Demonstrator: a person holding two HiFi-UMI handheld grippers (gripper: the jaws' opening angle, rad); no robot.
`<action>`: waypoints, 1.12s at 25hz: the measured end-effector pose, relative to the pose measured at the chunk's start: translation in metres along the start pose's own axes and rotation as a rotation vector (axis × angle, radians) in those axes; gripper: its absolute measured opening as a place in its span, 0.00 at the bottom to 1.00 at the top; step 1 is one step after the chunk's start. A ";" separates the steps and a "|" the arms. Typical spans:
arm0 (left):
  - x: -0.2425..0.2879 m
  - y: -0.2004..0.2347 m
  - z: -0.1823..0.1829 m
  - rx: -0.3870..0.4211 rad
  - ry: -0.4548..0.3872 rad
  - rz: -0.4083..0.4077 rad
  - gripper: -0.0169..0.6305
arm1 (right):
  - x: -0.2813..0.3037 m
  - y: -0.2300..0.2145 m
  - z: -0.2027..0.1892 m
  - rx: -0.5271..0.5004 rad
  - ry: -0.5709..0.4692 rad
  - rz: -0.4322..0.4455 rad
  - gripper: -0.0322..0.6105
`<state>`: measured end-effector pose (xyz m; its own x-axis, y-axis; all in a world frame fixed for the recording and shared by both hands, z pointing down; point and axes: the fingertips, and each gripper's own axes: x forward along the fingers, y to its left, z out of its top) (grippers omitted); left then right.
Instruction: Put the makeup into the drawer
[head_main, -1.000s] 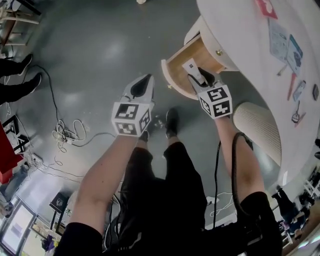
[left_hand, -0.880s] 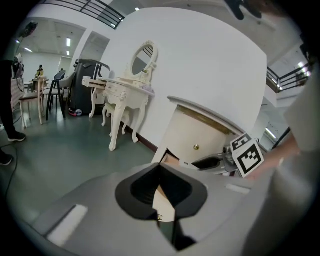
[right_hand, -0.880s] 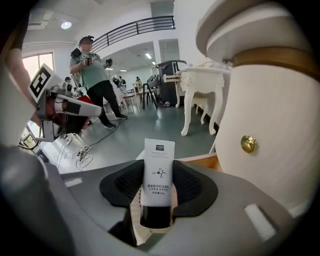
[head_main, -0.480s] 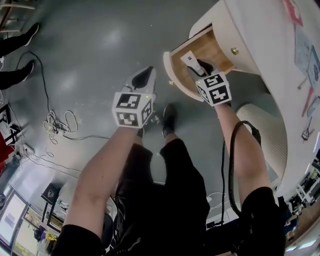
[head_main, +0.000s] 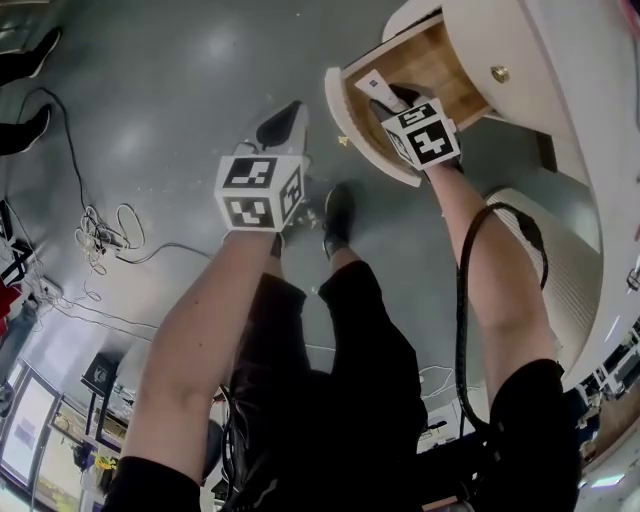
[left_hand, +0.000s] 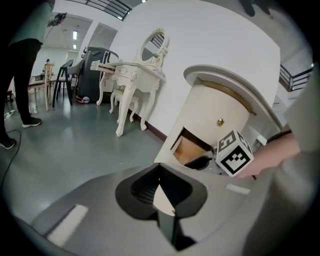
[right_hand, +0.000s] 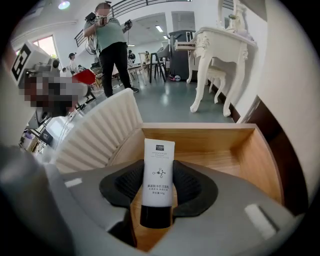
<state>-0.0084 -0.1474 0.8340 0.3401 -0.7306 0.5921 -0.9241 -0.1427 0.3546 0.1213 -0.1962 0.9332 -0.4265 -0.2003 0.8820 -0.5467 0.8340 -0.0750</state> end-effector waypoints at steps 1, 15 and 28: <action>0.002 0.001 -0.003 -0.004 0.003 0.001 0.03 | 0.004 -0.001 -0.003 0.003 0.007 -0.002 0.34; 0.033 0.012 -0.028 0.004 0.064 -0.009 0.03 | 0.055 -0.004 -0.029 -0.001 0.140 0.022 0.34; 0.037 0.014 -0.041 -0.011 0.092 -0.031 0.03 | 0.073 -0.006 -0.034 0.091 0.170 0.027 0.38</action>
<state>-0.0012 -0.1494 0.8902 0.3834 -0.6617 0.6444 -0.9110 -0.1563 0.3815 0.1178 -0.1980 1.0142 -0.3187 -0.0820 0.9443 -0.6029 0.7863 -0.1352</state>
